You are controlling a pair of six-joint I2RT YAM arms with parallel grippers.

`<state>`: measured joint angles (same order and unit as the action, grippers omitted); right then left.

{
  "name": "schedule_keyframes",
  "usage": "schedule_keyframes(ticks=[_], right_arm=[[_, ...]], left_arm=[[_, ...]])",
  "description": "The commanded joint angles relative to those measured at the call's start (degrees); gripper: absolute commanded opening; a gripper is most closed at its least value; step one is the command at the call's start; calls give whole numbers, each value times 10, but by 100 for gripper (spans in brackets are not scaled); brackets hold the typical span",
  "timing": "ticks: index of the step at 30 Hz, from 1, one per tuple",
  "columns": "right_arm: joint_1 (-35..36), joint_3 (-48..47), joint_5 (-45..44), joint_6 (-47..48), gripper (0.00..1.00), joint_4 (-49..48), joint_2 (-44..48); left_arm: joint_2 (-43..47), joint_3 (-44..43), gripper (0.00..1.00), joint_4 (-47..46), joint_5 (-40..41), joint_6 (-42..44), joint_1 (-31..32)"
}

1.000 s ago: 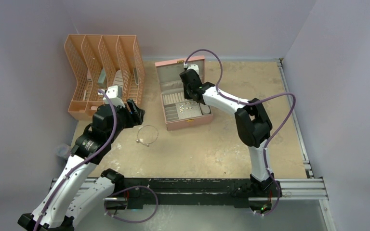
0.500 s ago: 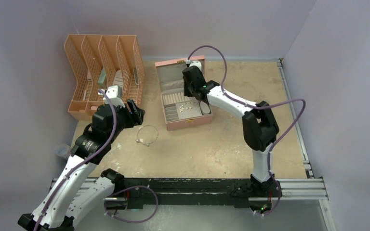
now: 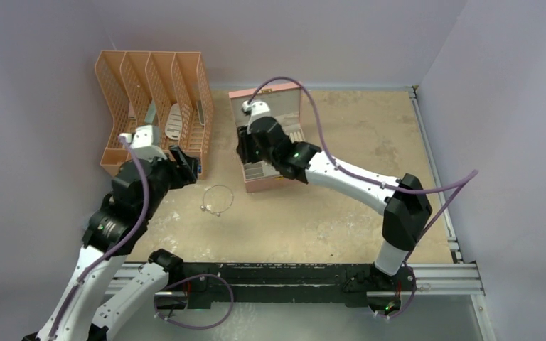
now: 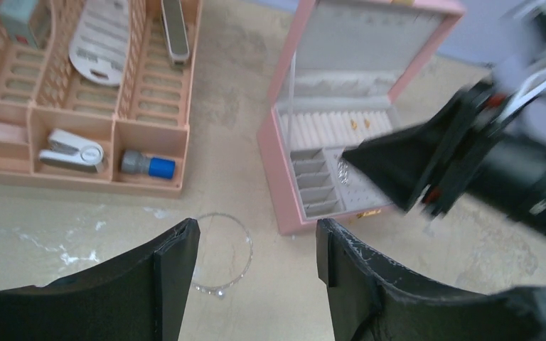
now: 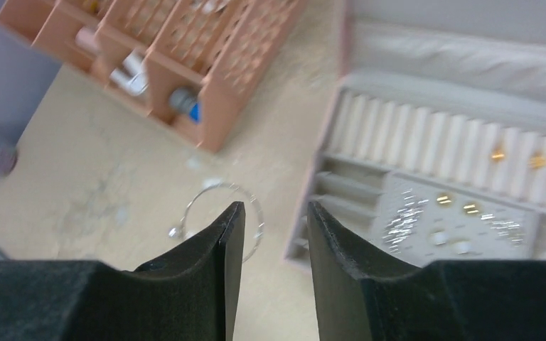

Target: Organize the mixed jewelry

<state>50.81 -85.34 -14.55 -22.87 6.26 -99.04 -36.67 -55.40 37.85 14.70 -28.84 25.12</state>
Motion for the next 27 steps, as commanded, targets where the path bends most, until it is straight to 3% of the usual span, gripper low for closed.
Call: schedule_keyframes(ticks=[1,9,14,17,25,27], right_arm=[[65,-8,-3,4,41,-14,-15],[167,-133,-31,-31,40,68,-186],[177,-181,17,-65,20,89,-256],[177,-189,24,-79,16,88,-273],[177,-227,-2,-90,14,124,-330],[177,-230,2,-85,18,124,-336]], left_arm=[[32,-80,62,20,28,39,-4],[52,-135,62,95,13,21,-4],[74,-149,62,109,17,24,-4],[84,-148,62,113,16,26,-4],[92,-128,62,114,15,23,-4],[93,-124,62,114,15,22,-4]])
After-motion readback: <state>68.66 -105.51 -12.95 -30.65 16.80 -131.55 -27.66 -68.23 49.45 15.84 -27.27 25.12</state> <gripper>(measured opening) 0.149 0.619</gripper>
